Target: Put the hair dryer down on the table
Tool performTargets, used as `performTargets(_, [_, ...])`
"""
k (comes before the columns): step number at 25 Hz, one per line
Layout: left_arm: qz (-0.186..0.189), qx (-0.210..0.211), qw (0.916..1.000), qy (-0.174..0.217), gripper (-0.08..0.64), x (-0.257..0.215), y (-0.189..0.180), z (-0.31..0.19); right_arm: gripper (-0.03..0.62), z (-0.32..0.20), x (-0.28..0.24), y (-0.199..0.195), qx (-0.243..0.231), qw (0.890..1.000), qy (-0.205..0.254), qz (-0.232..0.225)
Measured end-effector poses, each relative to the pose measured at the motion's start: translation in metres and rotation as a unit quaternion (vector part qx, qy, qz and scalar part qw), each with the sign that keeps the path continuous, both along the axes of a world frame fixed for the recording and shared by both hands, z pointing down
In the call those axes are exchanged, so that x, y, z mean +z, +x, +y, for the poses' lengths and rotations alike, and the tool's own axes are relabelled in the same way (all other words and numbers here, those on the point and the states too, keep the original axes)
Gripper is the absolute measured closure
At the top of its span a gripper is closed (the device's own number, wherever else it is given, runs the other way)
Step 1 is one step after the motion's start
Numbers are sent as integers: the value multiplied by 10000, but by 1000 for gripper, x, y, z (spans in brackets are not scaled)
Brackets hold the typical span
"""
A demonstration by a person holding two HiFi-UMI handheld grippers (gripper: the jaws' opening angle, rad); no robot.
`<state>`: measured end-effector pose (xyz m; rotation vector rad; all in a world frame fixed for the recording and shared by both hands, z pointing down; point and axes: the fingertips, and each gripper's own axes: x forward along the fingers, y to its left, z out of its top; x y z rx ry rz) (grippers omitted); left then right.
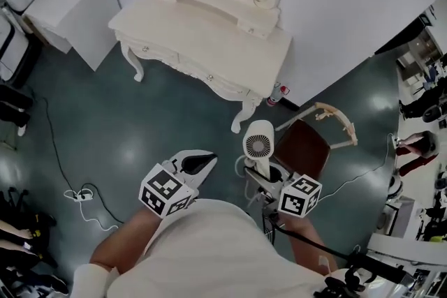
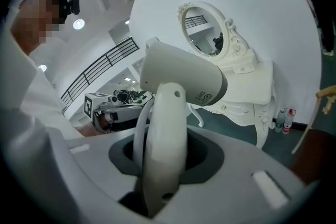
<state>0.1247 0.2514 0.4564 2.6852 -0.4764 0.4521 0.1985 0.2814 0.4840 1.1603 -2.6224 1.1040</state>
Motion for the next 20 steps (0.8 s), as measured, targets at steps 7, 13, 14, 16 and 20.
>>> performTargets(7, [74, -274, 9995, -107, 558, -6, -109, -96, 462, -111, -16, -99, -162, 9998, 1, 89])
performTargets(13, [200, -806, 9962, -250, 558, 0, -170, -156, 462, -183, -17, -153, -634, 9976, -67, 287])
performTargets(14, [207, -901, 9954, -265, 558, 0, -178, -167, 462, -197, -16, -158, -711, 9969, -70, 319])
performTargets(16, [207, -1063, 9937, -276, 558, -1, -191, -186, 462, -228, -14, -167, -872, 9954, -61, 392])
performTargets(20, [134, -1392, 9899, -251, 558, 1, -213, -233, 462, -305, -10, -179, -1178, 9915, 97, 552])
